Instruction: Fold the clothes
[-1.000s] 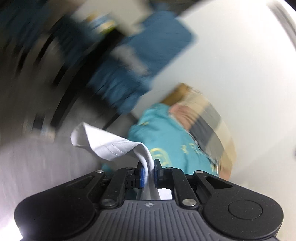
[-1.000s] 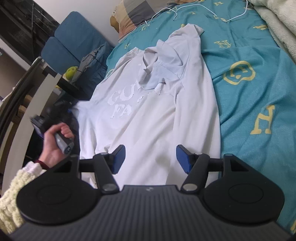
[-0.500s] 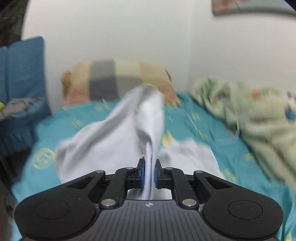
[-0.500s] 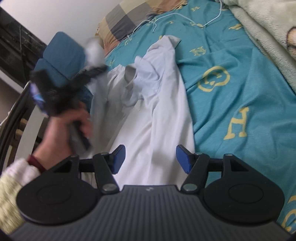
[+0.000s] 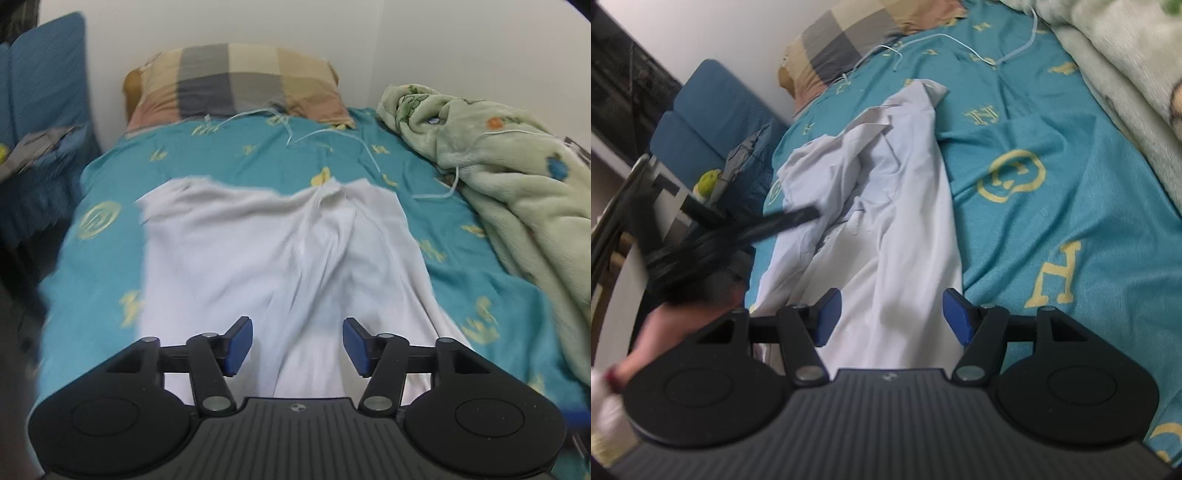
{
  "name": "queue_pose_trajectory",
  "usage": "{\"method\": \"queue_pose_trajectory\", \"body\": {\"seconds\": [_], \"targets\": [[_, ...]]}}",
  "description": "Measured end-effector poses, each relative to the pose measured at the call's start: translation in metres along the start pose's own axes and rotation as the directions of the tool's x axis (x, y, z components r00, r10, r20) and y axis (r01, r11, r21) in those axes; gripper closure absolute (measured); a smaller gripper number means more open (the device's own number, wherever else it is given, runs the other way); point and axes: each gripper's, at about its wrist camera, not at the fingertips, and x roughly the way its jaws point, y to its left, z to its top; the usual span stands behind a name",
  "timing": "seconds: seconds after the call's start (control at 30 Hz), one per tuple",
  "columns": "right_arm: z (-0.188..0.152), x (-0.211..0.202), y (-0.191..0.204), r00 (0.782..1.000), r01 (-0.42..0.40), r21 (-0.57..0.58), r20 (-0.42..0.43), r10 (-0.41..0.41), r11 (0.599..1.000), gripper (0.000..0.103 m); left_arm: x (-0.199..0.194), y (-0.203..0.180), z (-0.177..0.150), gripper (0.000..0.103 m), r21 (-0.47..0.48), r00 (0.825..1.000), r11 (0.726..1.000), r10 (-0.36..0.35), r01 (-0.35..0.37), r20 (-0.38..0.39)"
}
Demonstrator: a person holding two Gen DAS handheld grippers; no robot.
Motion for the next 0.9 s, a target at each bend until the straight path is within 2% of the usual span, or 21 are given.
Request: {"method": "queue_pose_trajectory", "body": {"seconds": [0.13,0.17,0.27,0.37,0.43,0.6,0.7,0.73,0.77,0.8,0.83,0.9], "targets": [[-0.002,-0.012,0.004,1.000,-0.005,-0.001,0.018,0.005,1.000,0.039,-0.074,0.018,-0.040,0.040,-0.026,0.992,0.999,0.017,-0.020,-0.128],[-0.003,-0.016,0.005,1.000,-0.006,0.000,0.020,0.006,1.000,0.039,-0.092,0.023,-0.050,0.039,-0.024,0.988,0.999,0.039,-0.043,-0.148],[-0.007,-0.026,0.005,0.999,-0.025,0.018,0.022,0.025,1.000,0.039,-0.134,0.036,-0.078,0.032,-0.018,0.970,0.995,0.089,-0.096,-0.227],[-0.011,-0.037,0.005,0.999,-0.021,0.022,0.033,0.020,1.000,0.039,-0.152,0.053,-0.105,0.032,-0.051,0.932,0.992,0.088,-0.113,-0.352],[-0.014,-0.042,0.006,0.999,-0.019,0.018,0.031,0.019,1.000,0.039,-0.156,0.062,-0.120,0.034,-0.097,0.905,0.991,0.044,-0.094,-0.422],[-0.016,-0.043,0.008,1.000,0.001,-0.005,0.029,-0.001,1.000,0.039,-0.138,0.058,-0.130,0.036,-0.125,0.849,0.991,-0.029,-0.043,-0.527],[-0.016,-0.041,0.007,1.000,0.015,-0.007,0.027,-0.015,1.000,0.039,-0.123,0.051,-0.138,0.048,-0.108,0.797,0.993,-0.026,-0.050,-0.604],[-0.015,-0.039,0.006,0.999,0.020,-0.004,0.025,-0.020,1.000,0.039,-0.119,0.047,-0.139,0.061,-0.089,0.782,0.995,-0.021,-0.044,-0.622],[-0.015,-0.038,0.004,1.000,0.020,0.002,0.024,-0.020,1.000,0.039,-0.118,0.042,-0.140,0.084,-0.069,0.773,0.997,-0.014,-0.040,-0.635],[-0.014,-0.037,0.003,1.000,0.019,0.007,0.024,-0.019,1.000,0.039,-0.118,0.038,-0.140,0.098,-0.051,0.765,0.998,0.001,-0.044,-0.644],[-0.014,-0.036,0.002,1.000,0.019,0.012,0.023,-0.020,1.000,0.039,-0.120,0.033,-0.139,0.102,-0.030,0.762,0.999,0.011,-0.040,-0.648],[-0.012,-0.035,0.000,1.000,0.020,0.019,0.019,-0.020,1.000,0.039,-0.133,0.023,-0.130,0.102,0.004,0.775,1.000,0.009,-0.009,-0.632]]}}
